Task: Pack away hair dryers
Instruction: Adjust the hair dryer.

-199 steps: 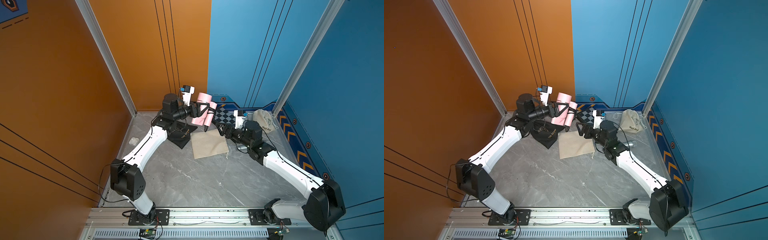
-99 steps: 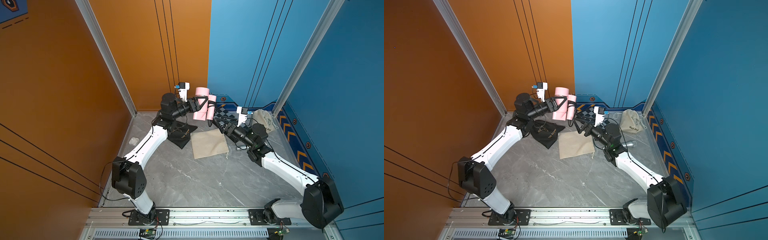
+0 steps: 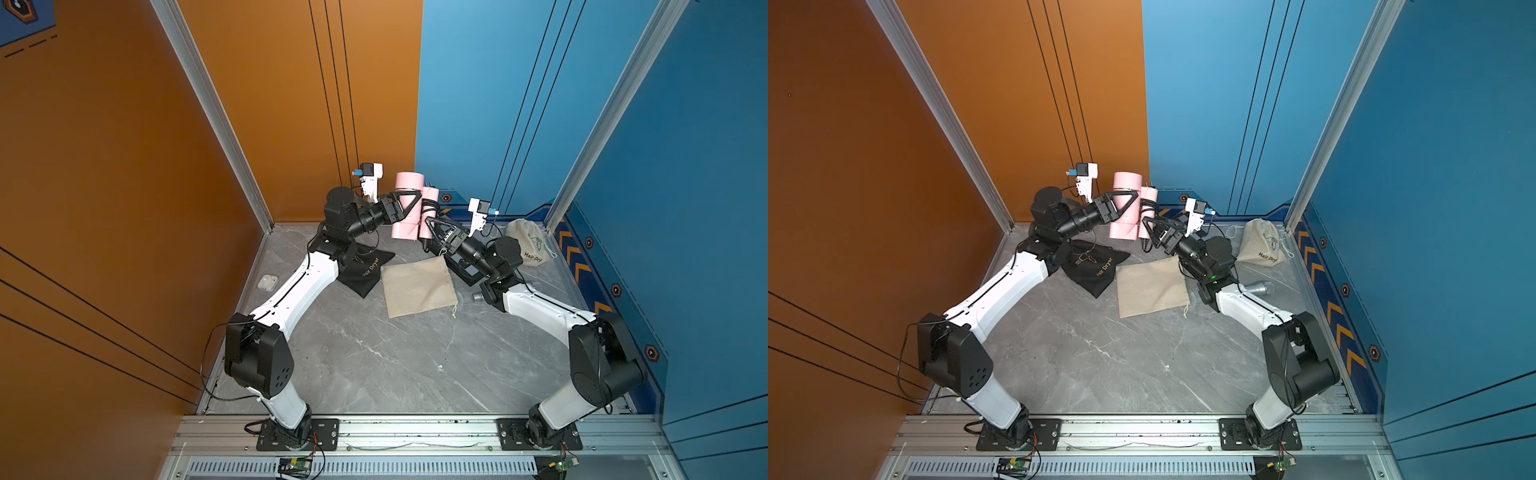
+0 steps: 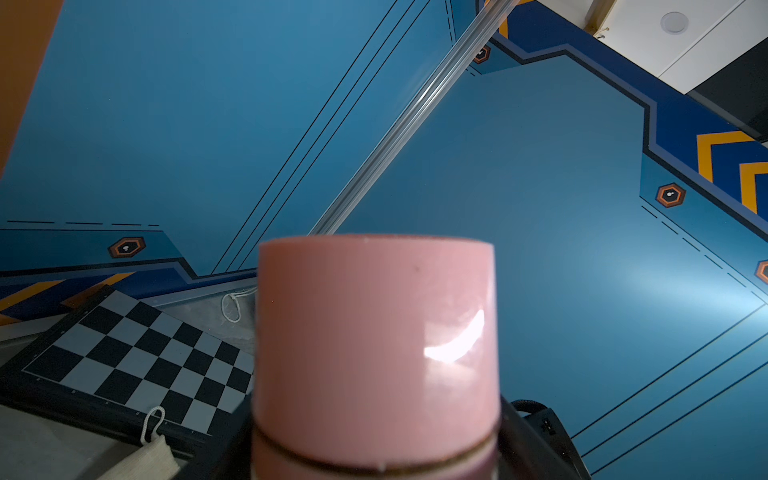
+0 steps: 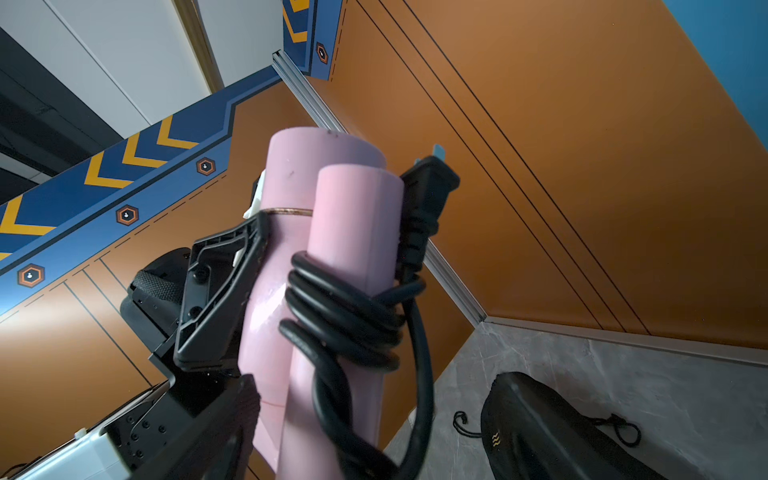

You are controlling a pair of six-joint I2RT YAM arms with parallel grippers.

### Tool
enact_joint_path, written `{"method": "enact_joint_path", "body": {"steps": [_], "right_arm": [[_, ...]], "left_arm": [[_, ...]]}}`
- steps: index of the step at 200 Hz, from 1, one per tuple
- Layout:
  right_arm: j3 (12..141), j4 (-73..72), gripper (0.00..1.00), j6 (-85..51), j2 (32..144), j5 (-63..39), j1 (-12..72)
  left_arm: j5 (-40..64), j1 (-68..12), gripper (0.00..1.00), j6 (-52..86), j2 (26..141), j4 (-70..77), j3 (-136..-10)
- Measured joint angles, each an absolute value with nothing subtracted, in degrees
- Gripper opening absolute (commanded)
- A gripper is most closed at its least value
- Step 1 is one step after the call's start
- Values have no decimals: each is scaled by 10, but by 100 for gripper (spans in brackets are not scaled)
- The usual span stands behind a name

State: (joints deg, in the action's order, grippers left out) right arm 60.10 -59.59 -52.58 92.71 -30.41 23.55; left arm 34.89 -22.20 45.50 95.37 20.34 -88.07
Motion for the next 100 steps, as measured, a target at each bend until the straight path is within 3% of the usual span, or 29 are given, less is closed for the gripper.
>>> {"method": "enact_joint_path", "body": {"steps": [64, 79, 100], "right_arm": [[638, -657, 71, -588, 978, -313, 243], [644, -663, 63, -599, 989, -313, 246], [648, -677, 46, -610, 996, -312, 248]], "left_arm": [[349, -222, 24, 455, 954, 204, -881], [349, -222, 24, 454, 954, 204, -881], [344, -222, 24, 452, 955, 203, -881]]}}
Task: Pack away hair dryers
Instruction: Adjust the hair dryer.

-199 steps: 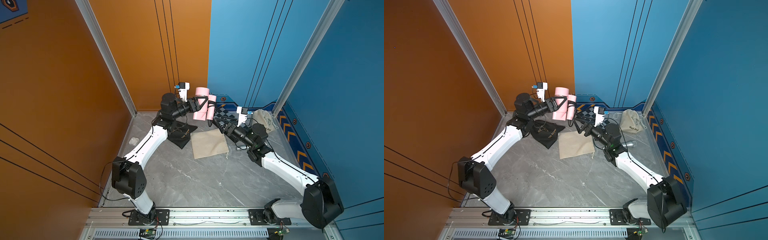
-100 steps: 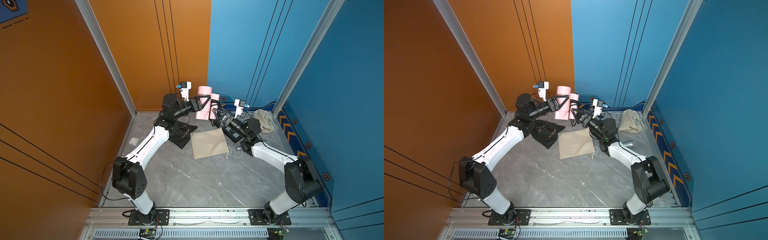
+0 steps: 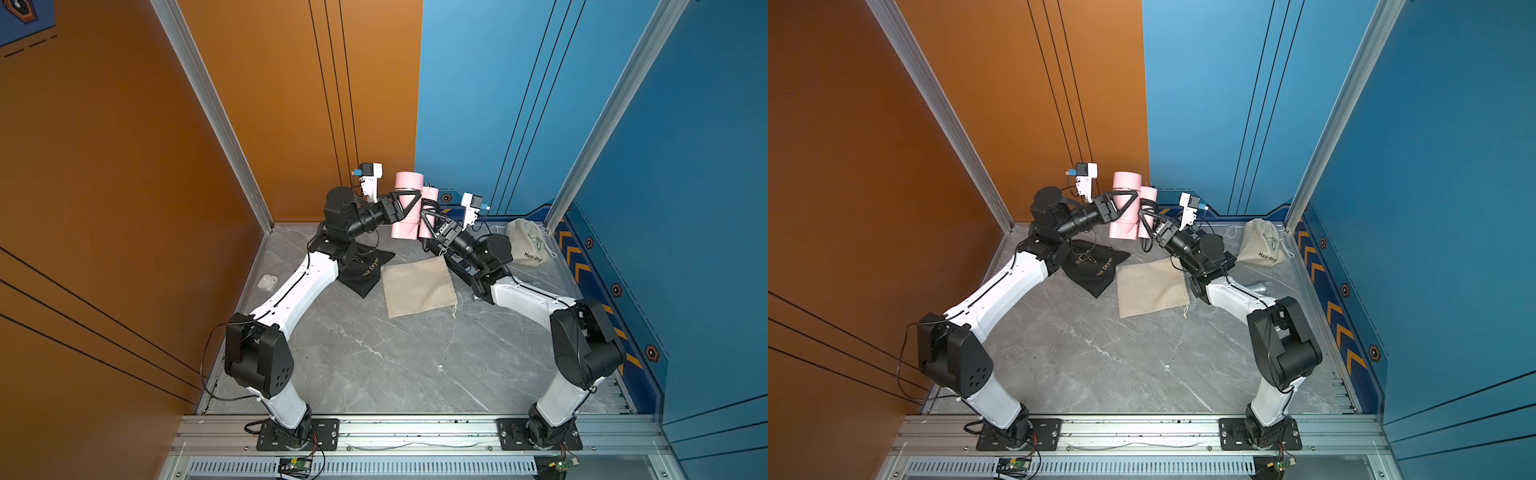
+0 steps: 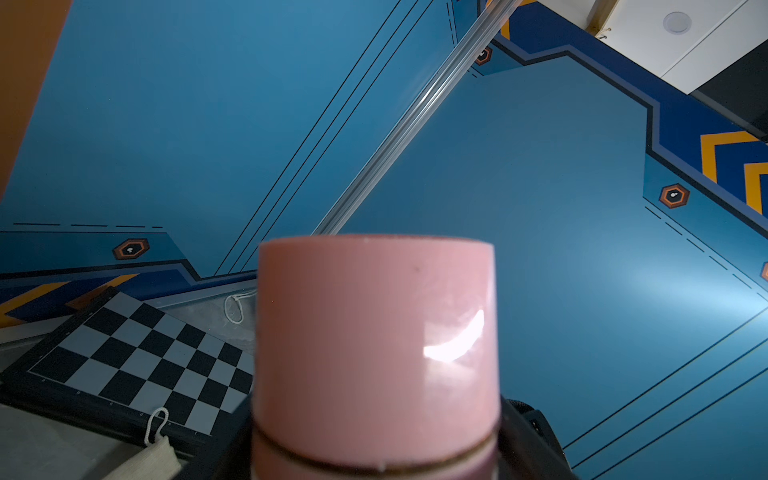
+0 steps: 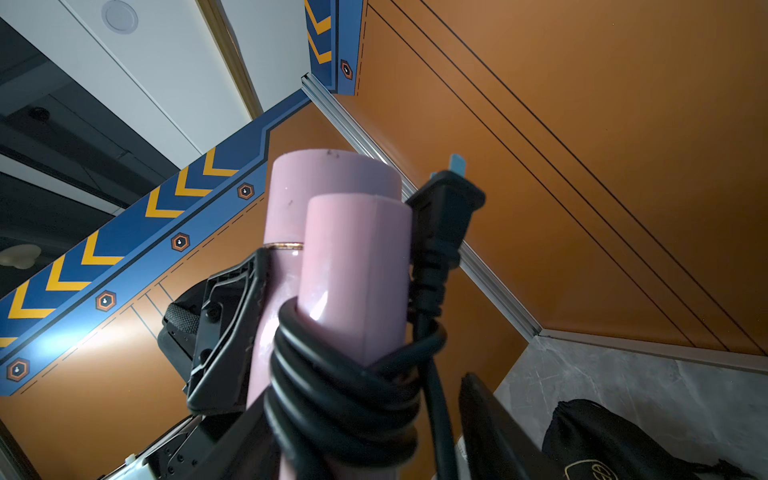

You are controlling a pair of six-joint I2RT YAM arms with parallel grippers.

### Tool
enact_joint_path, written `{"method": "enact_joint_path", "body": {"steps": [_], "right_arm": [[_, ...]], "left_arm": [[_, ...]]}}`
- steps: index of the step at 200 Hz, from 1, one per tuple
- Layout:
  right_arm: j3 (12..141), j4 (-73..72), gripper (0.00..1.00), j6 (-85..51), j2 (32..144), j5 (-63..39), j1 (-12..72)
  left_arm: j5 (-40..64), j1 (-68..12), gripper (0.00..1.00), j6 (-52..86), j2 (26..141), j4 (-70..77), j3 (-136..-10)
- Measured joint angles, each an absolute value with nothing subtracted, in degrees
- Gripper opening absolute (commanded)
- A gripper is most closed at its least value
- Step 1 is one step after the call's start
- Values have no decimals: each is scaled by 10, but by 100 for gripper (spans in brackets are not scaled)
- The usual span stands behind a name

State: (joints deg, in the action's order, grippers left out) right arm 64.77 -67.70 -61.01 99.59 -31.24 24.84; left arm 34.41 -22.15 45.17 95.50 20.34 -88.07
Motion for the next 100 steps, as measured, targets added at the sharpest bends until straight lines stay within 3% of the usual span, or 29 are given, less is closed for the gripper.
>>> {"method": "enact_joint_path", "body": {"steps": [26, 42, 77, 91, 100], "right_arm": [[655, -682, 36, -622, 998, -313, 250], [658, -682, 31, -625, 998, -313, 250], [659, -686, 24, -628, 999, -313, 248], [657, -685, 23, -628, 999, -309, 246], [653, -684, 22, -626, 997, -305, 243]], "left_arm": [[340, -222, 26, 449, 956, 210, -881], [340, -222, 32, 448, 956, 216, -881], [340, -222, 91, 444, 956, 221, -881], [341, -222, 99, 428, 956, 220, -881], [339, -222, 98, 418, 955, 215, -881]]}}
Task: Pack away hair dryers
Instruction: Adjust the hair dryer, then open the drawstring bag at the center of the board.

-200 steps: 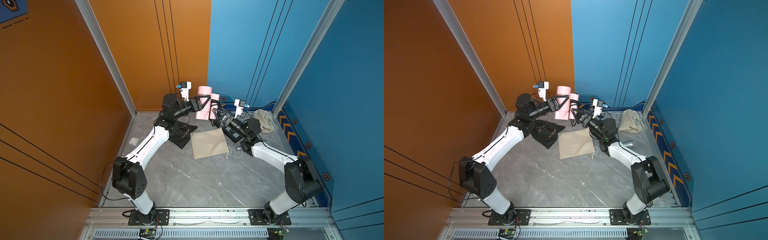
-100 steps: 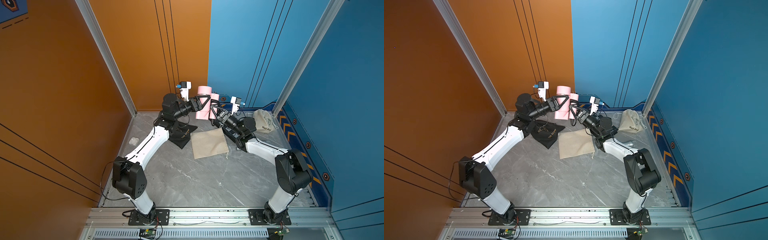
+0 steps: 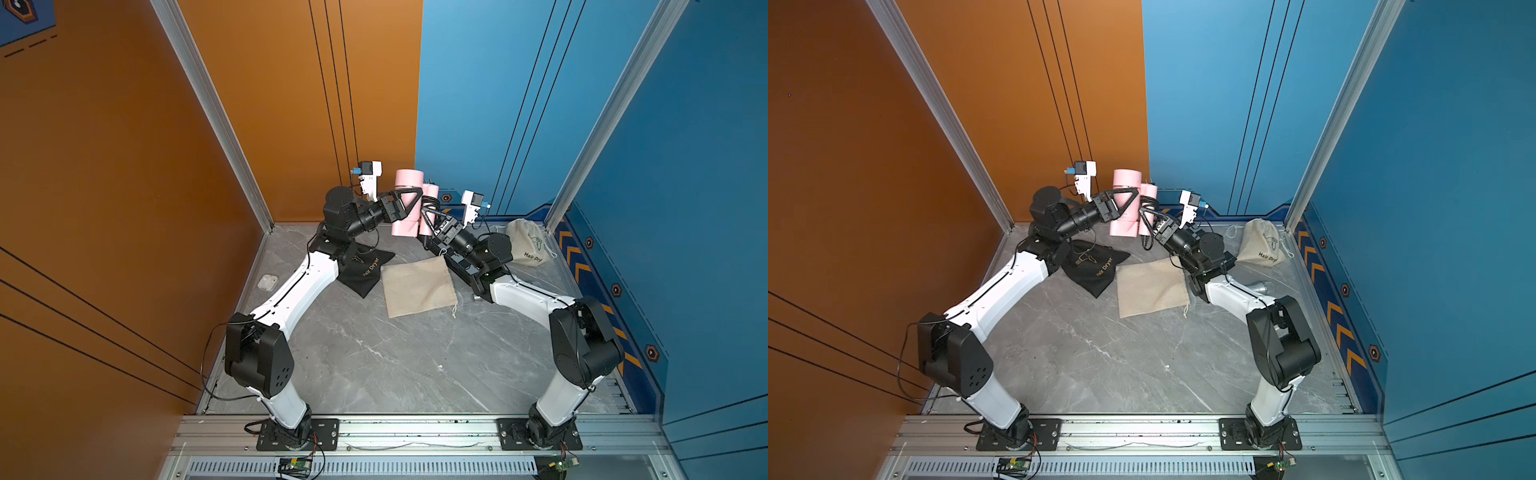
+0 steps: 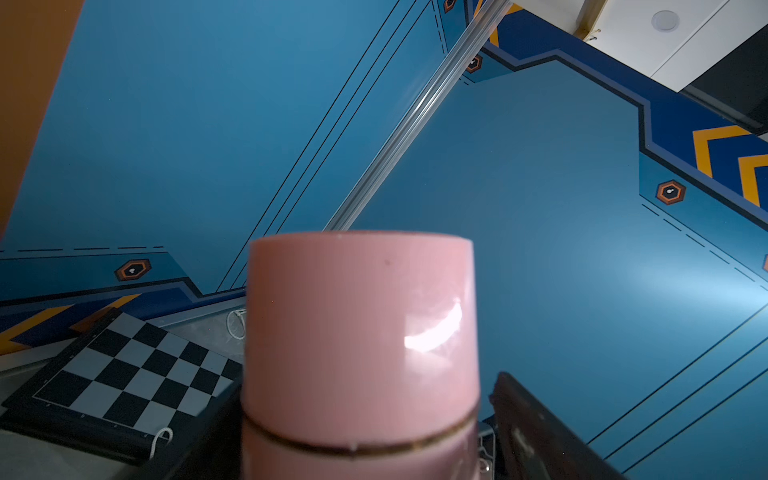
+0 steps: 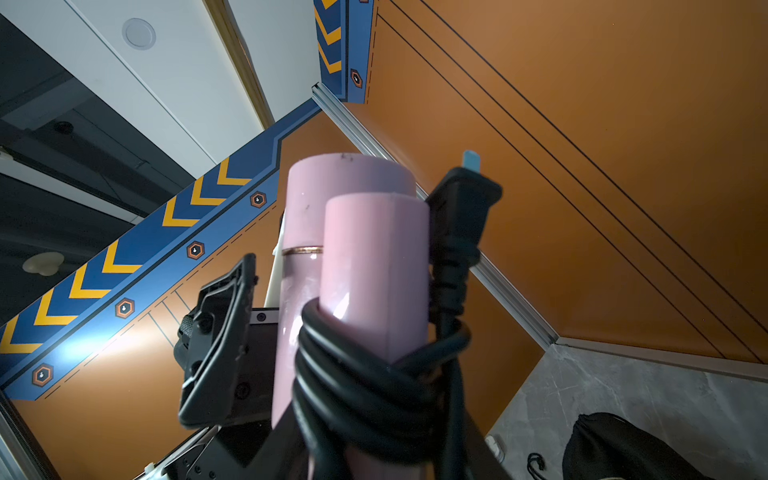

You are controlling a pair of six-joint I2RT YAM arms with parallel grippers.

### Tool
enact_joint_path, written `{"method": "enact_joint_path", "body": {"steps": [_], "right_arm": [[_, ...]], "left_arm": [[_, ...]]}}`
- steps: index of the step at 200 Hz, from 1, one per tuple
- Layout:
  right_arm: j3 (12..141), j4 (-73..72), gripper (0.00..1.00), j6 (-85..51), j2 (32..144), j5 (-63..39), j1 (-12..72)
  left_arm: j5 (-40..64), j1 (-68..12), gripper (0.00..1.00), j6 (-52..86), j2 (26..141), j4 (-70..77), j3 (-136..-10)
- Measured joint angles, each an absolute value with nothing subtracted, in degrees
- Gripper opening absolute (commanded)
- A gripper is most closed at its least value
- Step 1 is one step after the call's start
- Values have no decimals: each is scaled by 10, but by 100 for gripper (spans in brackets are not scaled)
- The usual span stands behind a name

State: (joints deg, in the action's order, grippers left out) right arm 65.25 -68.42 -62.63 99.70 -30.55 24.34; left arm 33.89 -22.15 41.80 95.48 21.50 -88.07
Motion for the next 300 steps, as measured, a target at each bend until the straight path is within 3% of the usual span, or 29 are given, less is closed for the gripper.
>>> {"method": "enact_joint_path", "body": {"steps": [76, 157, 192, 236, 300], "right_arm": [[582, -618, 23, -582, 904, -280, 185], [510, -346, 24, -418, 756, -217, 62], [485, -251, 24, -376, 714, -186, 17], [460, -178, 23, -357, 677, -169, -34], [443, -109, 24, -308, 619, -116, -46]], "left_arm": [[290, -197, 98, 319, 919, 79, -881], [169, -222, 98, 258, 929, -178, -877], [117, -305, 99, 256, 1017, -239, -904], [64, -397, 98, 255, 1186, -327, -1031], [-1, -444, 90, 255, 1350, -417, -1240]]}}
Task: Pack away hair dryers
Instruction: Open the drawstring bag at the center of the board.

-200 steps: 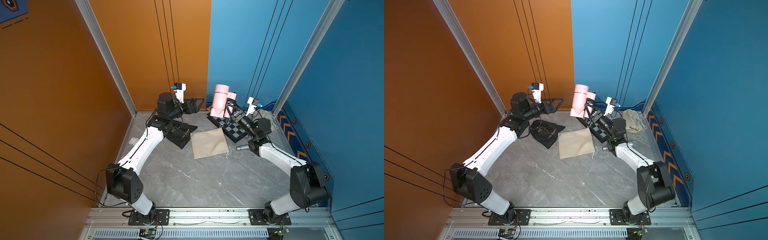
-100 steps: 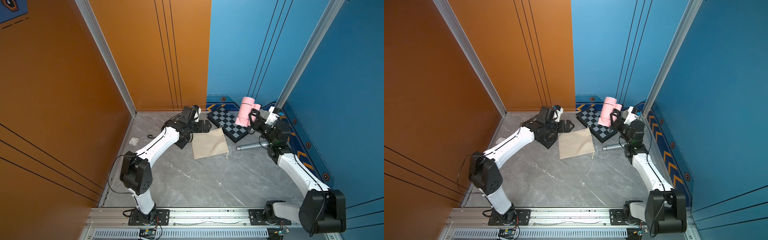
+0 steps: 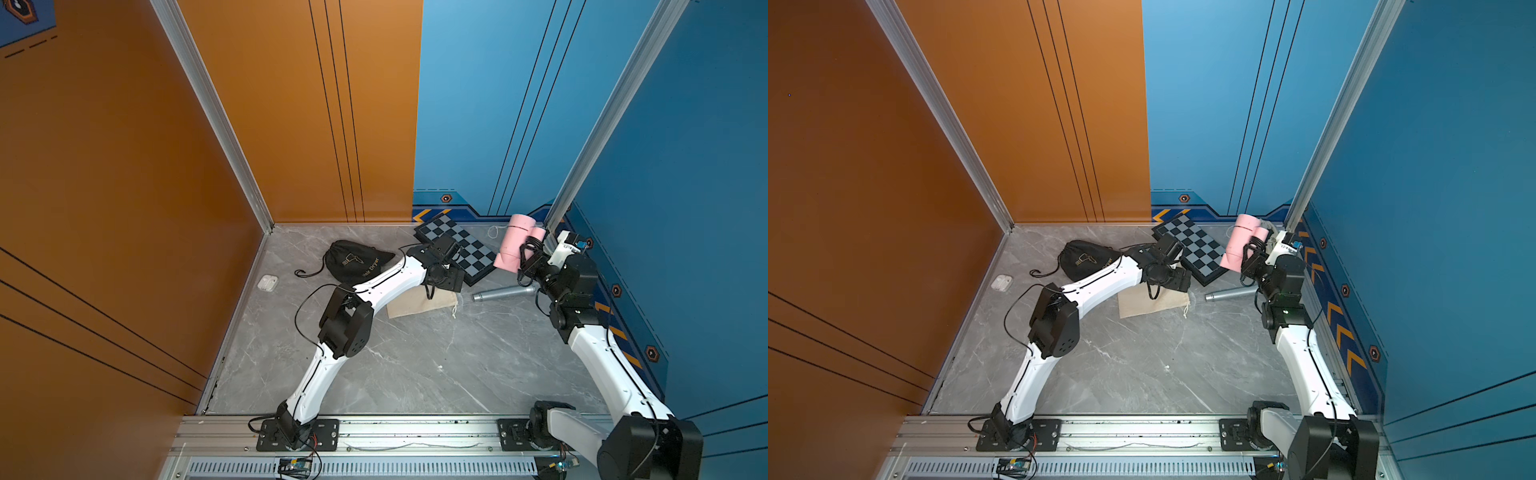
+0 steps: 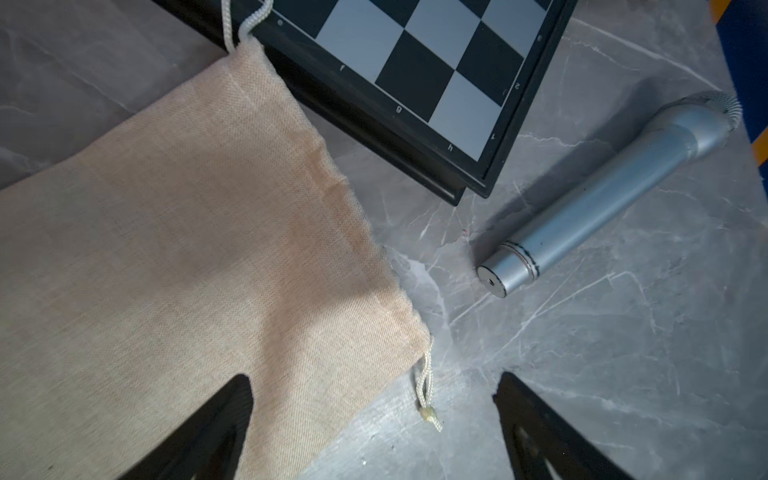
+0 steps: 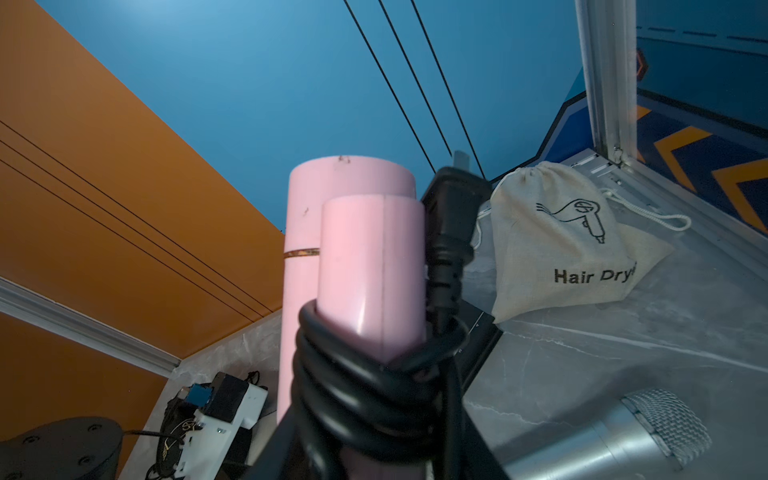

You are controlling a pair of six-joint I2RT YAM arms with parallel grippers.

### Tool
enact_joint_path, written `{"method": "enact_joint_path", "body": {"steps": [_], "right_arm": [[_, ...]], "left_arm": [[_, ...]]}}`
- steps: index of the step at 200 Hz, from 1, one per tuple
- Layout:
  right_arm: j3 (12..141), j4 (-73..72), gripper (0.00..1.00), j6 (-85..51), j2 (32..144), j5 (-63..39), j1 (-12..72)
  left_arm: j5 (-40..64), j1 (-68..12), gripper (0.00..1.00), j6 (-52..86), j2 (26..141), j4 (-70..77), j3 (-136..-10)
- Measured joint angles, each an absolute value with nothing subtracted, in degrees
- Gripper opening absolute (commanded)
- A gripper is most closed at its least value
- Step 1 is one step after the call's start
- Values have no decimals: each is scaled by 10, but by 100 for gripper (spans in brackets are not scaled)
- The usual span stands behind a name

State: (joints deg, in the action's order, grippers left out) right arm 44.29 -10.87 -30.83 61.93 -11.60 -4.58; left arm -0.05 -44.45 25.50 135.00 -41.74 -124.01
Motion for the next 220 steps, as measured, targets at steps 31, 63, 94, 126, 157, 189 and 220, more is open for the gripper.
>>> {"method": "enact_joint_path", "body": {"steps": [31, 63, 94, 126, 157, 189, 220], "right_arm": [[440, -94, 24, -300, 601, -104, -48], [437, -89, 24, -298, 588, -102, -48], [435, -82, 25, -298, 581, -102, -48], [435, -72, 26, -298, 576, -102, -48], [435, -59, 26, -298, 568, -102, -48], [435, -58, 26, -298, 562, -102, -45], [435, -48, 26, -298, 562, -102, -41]], "left_arm": [[-30, -452, 87, 255, 1415, -442, -1317], [-56, -454, 81, 253, 1455, -461, -1355], [-72, -455, 69, 253, 1480, -467, -1387], [-75, -455, 20, 248, 1491, -470, -1409], [-80, -455, 0, 239, 1491, -471, -1406], [-82, -454, 0, 233, 1485, -472, -1385], [-81, -454, 0, 220, 1450, -476, -1350]]}}
